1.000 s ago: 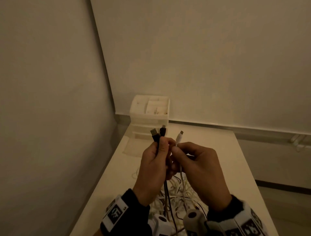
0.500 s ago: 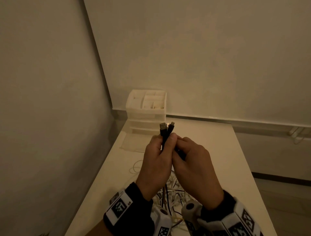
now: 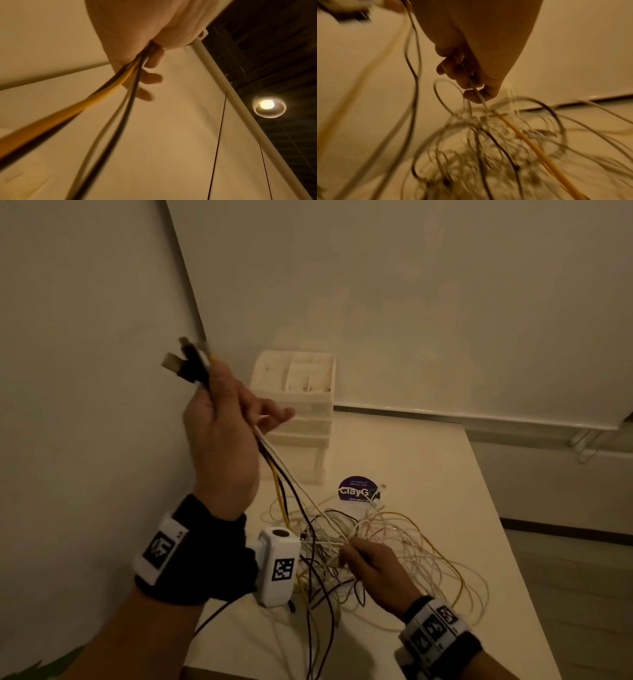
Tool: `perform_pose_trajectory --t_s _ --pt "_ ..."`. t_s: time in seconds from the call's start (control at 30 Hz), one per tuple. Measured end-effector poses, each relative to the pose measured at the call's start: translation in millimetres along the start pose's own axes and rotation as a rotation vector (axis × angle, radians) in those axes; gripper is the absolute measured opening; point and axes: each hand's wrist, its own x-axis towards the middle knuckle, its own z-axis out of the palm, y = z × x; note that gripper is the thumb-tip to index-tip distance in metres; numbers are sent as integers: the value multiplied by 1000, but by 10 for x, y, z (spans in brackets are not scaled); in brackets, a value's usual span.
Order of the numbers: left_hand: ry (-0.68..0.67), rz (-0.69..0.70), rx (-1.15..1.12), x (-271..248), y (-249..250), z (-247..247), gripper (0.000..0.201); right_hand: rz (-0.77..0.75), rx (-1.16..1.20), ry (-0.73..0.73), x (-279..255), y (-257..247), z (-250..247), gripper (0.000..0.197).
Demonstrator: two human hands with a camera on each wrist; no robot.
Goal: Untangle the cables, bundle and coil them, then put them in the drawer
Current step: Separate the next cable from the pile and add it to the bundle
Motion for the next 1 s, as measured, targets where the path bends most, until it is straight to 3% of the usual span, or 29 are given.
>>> perform_pose_trajectory --t_s 0.07,0.13,0.2,0.27,0.33,0.43,0.6,0.73,0.8,0.87,1.0 --pt "-29 -34 -53 12 96 -96 41 102 -36 3 -25 249 -12 35" --pt "-161 -53 6 -56 114 -183 39 173 -39 23 1 319 -60 38" --pt "-364 -67 214 -196 62 -232 31 191 -39 49 83 230 -142 39" --pt "-543 -84 475 -373 -62 -251 8 154 -49 66 194 46 -266 40" --pt "-608 -80 626 -509 -224 -242 7 72 -64 48 297 -217 -404 39" --pt "-605 -63 657 -543 -449 -204 16 11 -30 35 416 -676 -663 31" --pt "-493 114 595 -385 -441 -30 32 -144 -54 258 425 -1247 -1159 32" --pt "-583 207 643 -326 -441 94 61 -129 -263 71 399 -1210 -981 28" --pt "-641 206 754 -347 -491 121 54 -181 -245 96 397 -1124 -912 27" --pt "-681 176 933 -371 -544 122 34 -206 -204 144 389 -1077 -911 24" --pt "-607 138 1050 -391 -605 113 18 -233 -20 152 317 -990 -741 20"
